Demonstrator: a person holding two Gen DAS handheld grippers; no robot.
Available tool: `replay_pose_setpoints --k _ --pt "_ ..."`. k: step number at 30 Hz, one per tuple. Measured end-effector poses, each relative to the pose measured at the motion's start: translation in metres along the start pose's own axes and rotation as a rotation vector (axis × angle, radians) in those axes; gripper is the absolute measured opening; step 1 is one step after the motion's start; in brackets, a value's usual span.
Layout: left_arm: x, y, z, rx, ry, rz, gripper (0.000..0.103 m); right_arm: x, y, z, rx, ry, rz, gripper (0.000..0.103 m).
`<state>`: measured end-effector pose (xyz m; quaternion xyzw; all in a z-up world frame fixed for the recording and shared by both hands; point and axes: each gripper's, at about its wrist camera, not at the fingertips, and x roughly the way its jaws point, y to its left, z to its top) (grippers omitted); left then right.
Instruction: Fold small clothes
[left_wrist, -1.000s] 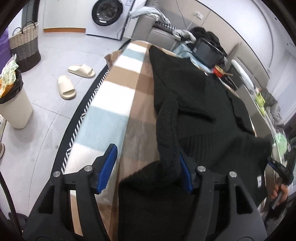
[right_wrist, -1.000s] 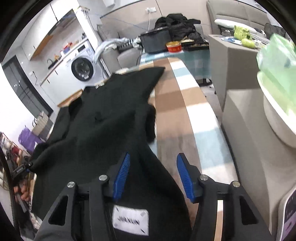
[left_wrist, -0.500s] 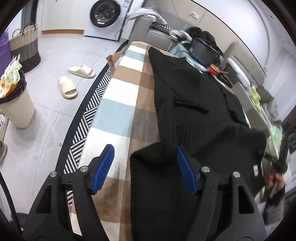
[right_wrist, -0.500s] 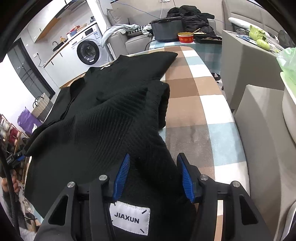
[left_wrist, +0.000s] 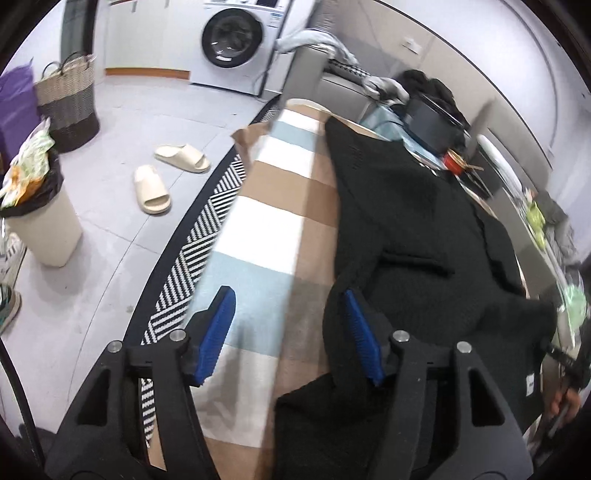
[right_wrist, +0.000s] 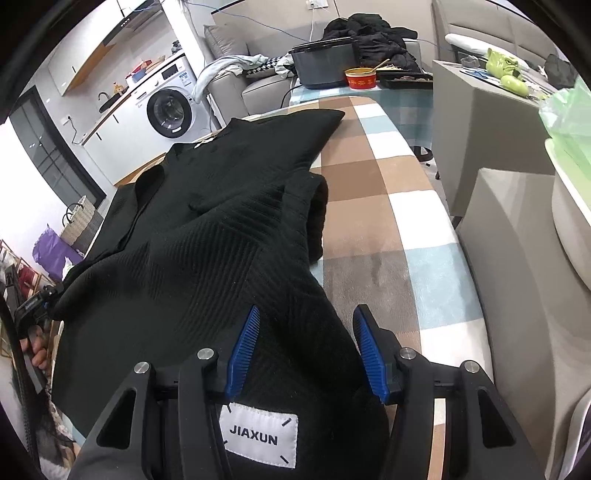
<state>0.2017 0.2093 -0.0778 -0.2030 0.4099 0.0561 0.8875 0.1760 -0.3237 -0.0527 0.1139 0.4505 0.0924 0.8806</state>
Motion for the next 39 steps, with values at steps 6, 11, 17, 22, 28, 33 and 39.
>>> replay_pose_setpoints --k 6,11,17,22,28,33,39 --pt "-0.036 0.014 -0.013 -0.053 -0.057 -0.036 0.058 0.001 -0.002 -0.004 0.018 0.001 0.006 0.054" --pt "-0.071 0.022 -0.030 -0.045 -0.092 -0.099 0.065 0.004 0.002 -0.004 -0.003 0.009 0.018 0.054" --pt "-0.051 -0.005 -0.052 0.131 0.019 -0.099 0.067 0.011 0.002 -0.003 0.003 0.024 0.015 0.054" --pt "-0.027 -0.032 -0.062 0.286 0.064 -0.023 0.067 0.010 0.004 -0.002 -0.013 0.030 0.015 0.054" --pt "0.001 -0.042 -0.050 0.278 0.092 -0.035 0.048 0.013 0.005 0.000 -0.014 0.038 0.011 0.054" --pt "0.001 -0.039 -0.039 0.223 0.093 -0.134 0.010 0.016 0.012 0.004 -0.046 0.031 0.016 0.037" --pt "-0.032 -0.040 -0.035 0.212 0.037 -0.202 0.004 -0.012 0.036 -0.006 -0.193 -0.008 0.098 0.006"
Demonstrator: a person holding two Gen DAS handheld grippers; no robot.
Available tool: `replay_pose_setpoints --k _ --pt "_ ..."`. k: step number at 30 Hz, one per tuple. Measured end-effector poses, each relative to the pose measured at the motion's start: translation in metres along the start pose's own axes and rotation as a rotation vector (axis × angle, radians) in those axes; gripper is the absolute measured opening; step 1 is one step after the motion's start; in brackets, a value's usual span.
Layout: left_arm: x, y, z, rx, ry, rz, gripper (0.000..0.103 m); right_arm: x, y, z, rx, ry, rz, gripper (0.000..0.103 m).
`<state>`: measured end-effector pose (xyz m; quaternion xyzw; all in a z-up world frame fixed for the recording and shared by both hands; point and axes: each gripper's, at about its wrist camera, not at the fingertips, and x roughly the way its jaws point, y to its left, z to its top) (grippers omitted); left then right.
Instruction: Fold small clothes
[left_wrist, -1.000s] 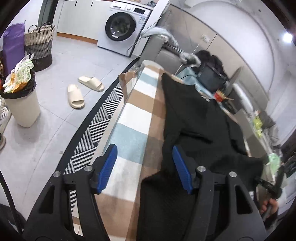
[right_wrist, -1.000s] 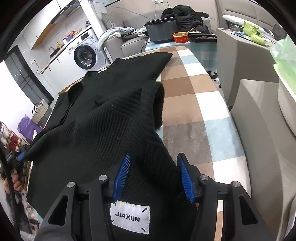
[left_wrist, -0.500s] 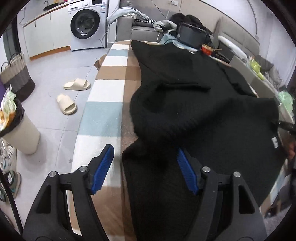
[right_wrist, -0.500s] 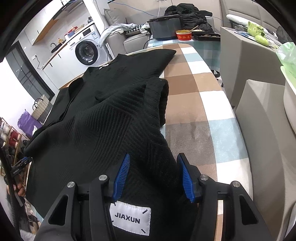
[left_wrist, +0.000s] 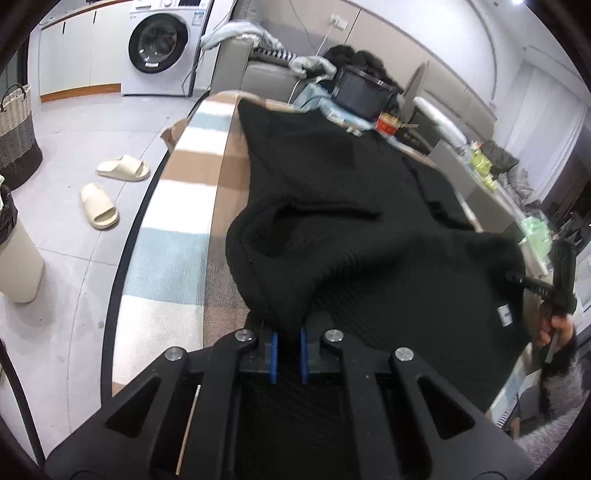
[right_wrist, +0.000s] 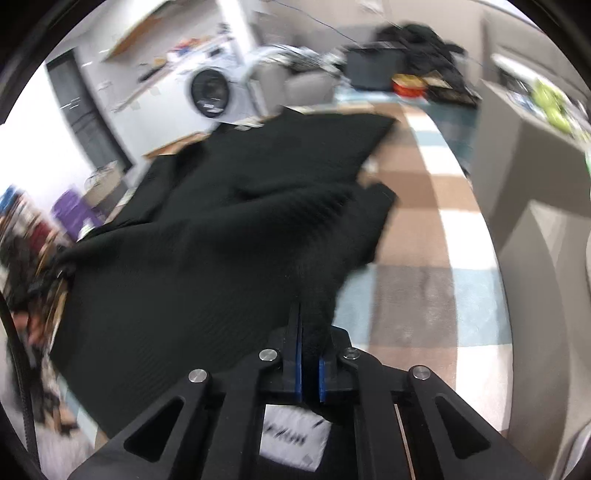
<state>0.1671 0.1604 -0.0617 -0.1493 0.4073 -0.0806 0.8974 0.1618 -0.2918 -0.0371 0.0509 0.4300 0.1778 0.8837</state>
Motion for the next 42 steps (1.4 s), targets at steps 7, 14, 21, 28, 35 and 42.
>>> replay_pose_setpoints --k 7,14,21,28,35,42 --pt "-0.049 -0.006 0.005 -0.044 -0.098 -0.152 0.003 -0.082 0.025 -0.019 -0.057 -0.224 0.216 0.005" --pt "-0.065 0.014 0.022 -0.149 -0.155 -0.205 0.003 -0.110 0.003 -0.005 0.102 -0.409 0.311 0.005" --pt "-0.041 0.046 0.007 -0.306 -0.061 -0.166 0.013 -0.068 -0.003 0.007 0.148 -0.260 0.201 0.005" --pt "-0.023 0.042 -0.026 -0.234 0.009 -0.083 0.042 -0.046 -0.018 -0.011 0.210 -0.141 0.185 0.037" --pt "-0.006 0.025 -0.026 -0.123 0.018 0.029 0.042 -0.024 -0.023 -0.021 0.190 -0.090 0.103 0.046" --pt "-0.001 0.019 -0.027 -0.081 0.018 0.053 0.037 -0.008 -0.024 -0.028 0.152 -0.041 0.084 0.034"
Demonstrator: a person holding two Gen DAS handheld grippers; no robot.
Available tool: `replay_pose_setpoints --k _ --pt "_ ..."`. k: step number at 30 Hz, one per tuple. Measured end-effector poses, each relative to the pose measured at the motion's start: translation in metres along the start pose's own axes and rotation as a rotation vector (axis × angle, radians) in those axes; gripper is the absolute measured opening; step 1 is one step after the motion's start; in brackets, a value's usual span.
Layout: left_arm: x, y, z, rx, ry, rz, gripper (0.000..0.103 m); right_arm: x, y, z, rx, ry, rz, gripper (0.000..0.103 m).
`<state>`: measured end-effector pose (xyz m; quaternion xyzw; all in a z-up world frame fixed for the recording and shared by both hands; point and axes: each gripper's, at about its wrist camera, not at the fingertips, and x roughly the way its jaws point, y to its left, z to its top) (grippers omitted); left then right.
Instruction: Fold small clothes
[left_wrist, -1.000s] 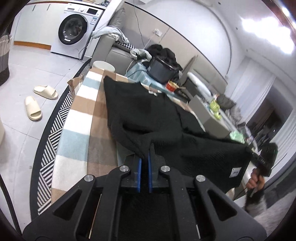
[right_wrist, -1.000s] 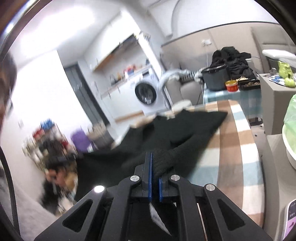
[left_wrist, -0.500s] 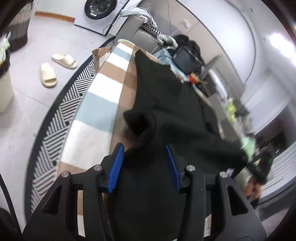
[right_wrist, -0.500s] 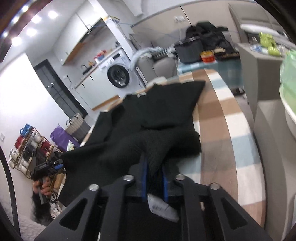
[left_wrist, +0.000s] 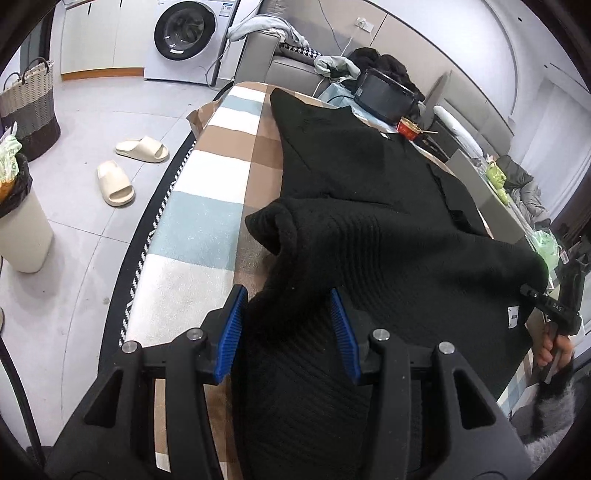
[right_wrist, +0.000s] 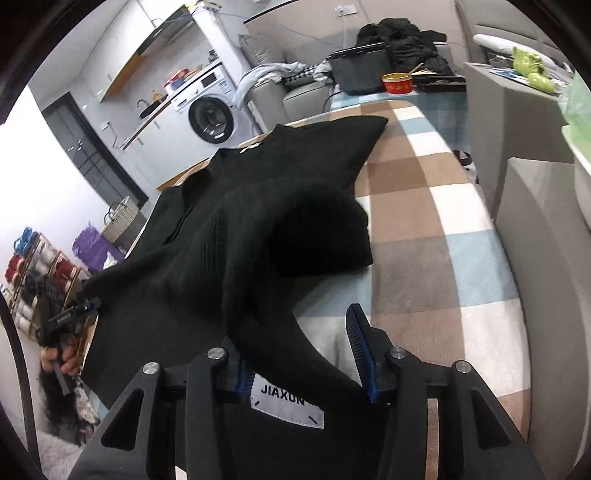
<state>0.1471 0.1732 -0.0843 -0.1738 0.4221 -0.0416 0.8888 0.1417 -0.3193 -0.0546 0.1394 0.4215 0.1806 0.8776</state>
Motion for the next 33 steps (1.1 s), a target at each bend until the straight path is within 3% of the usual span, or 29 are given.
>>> replay_pose_setpoints --k 1,2,3,8,12,14,18,22,25,28,30,31,33 --pt "-0.001 -0.001 0.000 0.011 -0.001 -0.012 0.029 -0.001 0.004 -0.002 -0.034 0.002 0.017 0.024" --pt "-0.002 -0.003 -0.001 0.028 -0.007 -0.022 0.009 -0.003 0.008 -0.004 -0.070 0.000 0.046 0.011" --pt "-0.005 -0.005 -0.001 0.040 -0.011 -0.030 0.005 -0.008 0.015 -0.007 -0.119 -0.012 0.080 0.008" --pt "-0.039 -0.012 -0.003 0.069 -0.097 -0.146 0.003 -0.035 0.030 -0.014 -0.186 -0.072 0.239 0.005" --pt "-0.066 -0.010 0.007 0.023 -0.168 -0.249 0.003 -0.065 0.012 -0.006 -0.068 -0.240 0.378 0.004" --pt "-0.071 -0.003 0.018 -0.035 -0.191 -0.295 0.003 -0.072 0.003 0.001 -0.007 -0.310 0.403 0.004" --pt "-0.061 0.018 0.046 -0.163 -0.225 -0.324 0.003 -0.071 -0.004 0.017 0.068 -0.379 0.317 0.004" --pt "-0.035 0.028 0.073 -0.233 -0.232 -0.300 0.003 -0.052 -0.005 0.043 0.156 -0.412 0.120 0.005" --pt "-0.005 0.028 0.094 -0.229 -0.206 -0.230 0.004 -0.023 -0.004 0.065 0.208 -0.391 -0.014 0.006" --pt "0.032 0.036 0.111 -0.267 -0.125 -0.126 0.007 0.019 -0.009 0.084 0.221 -0.254 -0.123 0.022" --pt "0.047 0.043 0.112 -0.298 -0.057 -0.079 0.016 0.037 -0.014 0.086 0.238 -0.156 -0.143 0.036" --pt "0.048 0.044 0.110 -0.297 -0.048 -0.083 0.019 0.040 -0.018 0.082 0.252 -0.119 -0.143 0.038" --pt "0.047 0.042 0.103 -0.269 -0.038 -0.049 0.044 0.034 -0.021 0.071 0.237 -0.100 -0.145 0.046"
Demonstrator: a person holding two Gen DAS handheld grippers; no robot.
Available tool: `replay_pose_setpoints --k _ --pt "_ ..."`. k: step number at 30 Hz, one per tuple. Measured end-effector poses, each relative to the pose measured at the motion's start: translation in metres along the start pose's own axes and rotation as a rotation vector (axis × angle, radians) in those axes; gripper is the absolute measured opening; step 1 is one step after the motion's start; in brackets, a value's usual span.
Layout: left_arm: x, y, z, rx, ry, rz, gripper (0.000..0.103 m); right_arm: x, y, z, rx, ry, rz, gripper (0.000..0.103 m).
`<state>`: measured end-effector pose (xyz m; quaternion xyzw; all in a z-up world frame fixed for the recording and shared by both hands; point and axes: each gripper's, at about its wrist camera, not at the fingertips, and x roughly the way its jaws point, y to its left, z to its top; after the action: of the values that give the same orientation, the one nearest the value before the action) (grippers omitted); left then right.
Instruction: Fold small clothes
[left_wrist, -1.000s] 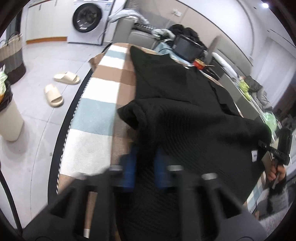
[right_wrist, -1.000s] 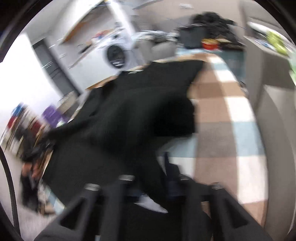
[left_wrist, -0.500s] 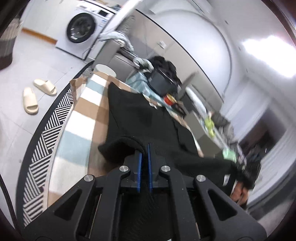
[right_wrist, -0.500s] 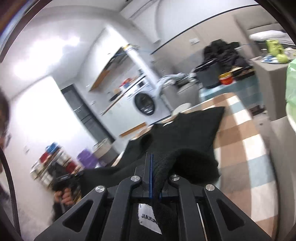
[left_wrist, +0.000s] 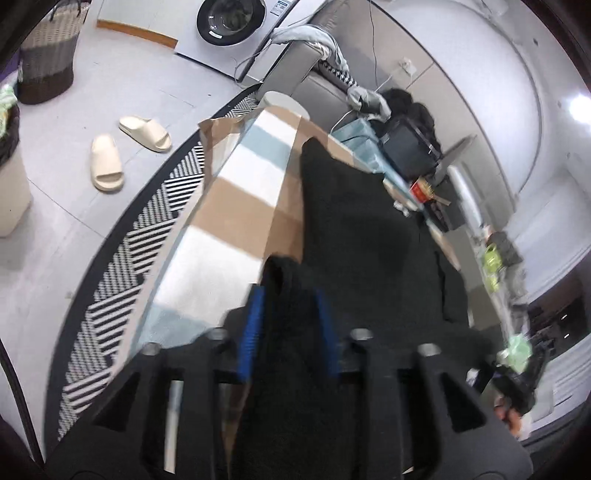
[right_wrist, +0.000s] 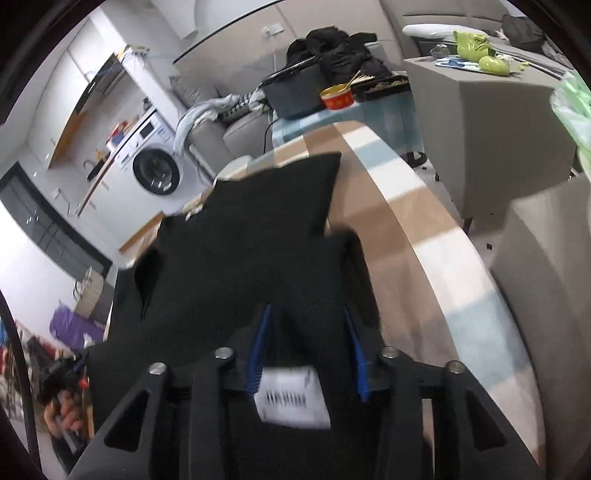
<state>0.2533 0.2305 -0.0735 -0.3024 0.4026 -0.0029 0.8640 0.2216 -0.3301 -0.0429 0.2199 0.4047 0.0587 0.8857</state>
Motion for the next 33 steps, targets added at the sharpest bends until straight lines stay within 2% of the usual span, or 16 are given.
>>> replay_pose_setpoints --k 1,2,3,4,7,8,9,10,11,12,13,15,17,26,33 --pt "0.000 -0.002 -0.004 0.026 -0.001 0.025 0.051 -0.008 -0.002 -0.007 -0.019 -0.011 -0.026 0.052" --pt "0.002 -0.005 -0.007 0.048 -0.003 0.041 0.059 -0.014 -0.006 -0.014 -0.035 -0.023 -0.058 0.063" --pt "0.006 -0.009 -0.009 0.070 0.002 0.036 0.059 -0.017 -0.011 -0.016 -0.036 -0.037 -0.071 0.067" --pt "0.012 -0.011 -0.010 0.082 0.014 0.028 0.059 -0.017 -0.016 -0.017 -0.029 -0.045 -0.060 0.067" --pt "0.031 -0.028 -0.011 0.127 0.040 0.022 0.058 0.003 -0.024 -0.011 0.012 0.009 -0.017 0.066" --pt "0.036 -0.033 -0.011 0.145 0.039 0.028 0.051 0.009 -0.022 -0.009 0.017 0.019 0.009 0.063" --pt "0.040 -0.038 -0.013 0.157 0.037 0.037 0.040 0.014 -0.019 -0.008 0.009 0.023 0.020 0.055" --pt "0.044 -0.041 -0.014 0.164 0.041 0.032 0.035 0.022 -0.014 -0.006 -0.025 0.035 0.016 0.050" --pt "0.046 -0.043 -0.015 0.169 0.045 0.024 0.025 0.028 -0.010 -0.005 -0.051 0.049 0.000 0.039" --pt "0.051 -0.047 -0.016 0.189 0.050 0.041 0.022 0.033 -0.007 -0.005 -0.067 0.060 -0.011 0.037" --pt "0.051 -0.051 -0.019 0.208 0.053 0.056 0.021 0.038 -0.005 -0.005 -0.081 0.070 -0.009 0.036" --pt "0.055 -0.058 -0.021 0.239 0.060 0.075 0.017 0.040 -0.001 -0.005 -0.105 0.078 -0.012 0.025" --pt "0.055 -0.060 -0.023 0.256 0.065 0.081 0.017 0.040 0.002 -0.006 -0.120 0.101 -0.008 0.022" --pt "0.042 -0.052 -0.040 0.280 0.078 0.084 0.016 0.034 0.005 -0.017 -0.102 0.163 0.015 0.021" --pt "0.015 -0.048 -0.068 0.290 0.094 0.094 0.016 0.012 -0.001 -0.043 -0.095 0.175 0.013 0.021"
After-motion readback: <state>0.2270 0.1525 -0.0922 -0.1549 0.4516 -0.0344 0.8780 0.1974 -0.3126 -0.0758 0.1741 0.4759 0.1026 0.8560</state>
